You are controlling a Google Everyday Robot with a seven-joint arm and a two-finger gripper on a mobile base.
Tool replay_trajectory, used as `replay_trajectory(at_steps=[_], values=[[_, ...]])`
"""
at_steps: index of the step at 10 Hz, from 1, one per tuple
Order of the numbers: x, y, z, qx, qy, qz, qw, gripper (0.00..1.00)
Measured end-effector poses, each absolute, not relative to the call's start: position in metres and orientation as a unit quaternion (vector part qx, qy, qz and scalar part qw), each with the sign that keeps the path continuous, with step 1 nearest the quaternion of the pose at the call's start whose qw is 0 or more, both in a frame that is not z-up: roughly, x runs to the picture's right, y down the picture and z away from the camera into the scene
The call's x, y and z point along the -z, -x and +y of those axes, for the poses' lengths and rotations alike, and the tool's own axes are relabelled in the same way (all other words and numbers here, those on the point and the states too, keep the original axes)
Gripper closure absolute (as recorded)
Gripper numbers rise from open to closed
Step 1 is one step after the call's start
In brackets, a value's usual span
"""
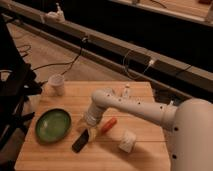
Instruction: Place the eraser on the white sponge
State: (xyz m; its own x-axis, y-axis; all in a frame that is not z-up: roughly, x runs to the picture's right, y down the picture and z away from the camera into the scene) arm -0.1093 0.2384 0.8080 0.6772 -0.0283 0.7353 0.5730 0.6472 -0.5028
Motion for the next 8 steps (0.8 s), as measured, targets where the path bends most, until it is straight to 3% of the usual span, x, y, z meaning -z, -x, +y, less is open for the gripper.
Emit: replay_trajectory(at_steps=[2,8], values=[[-0.816,0.107,0.242,0.174,0.381,-0.362,0.833,0.32],[-0.808,0.093,0.224,0.152,0.337,-0.379,0.848,0.92]])
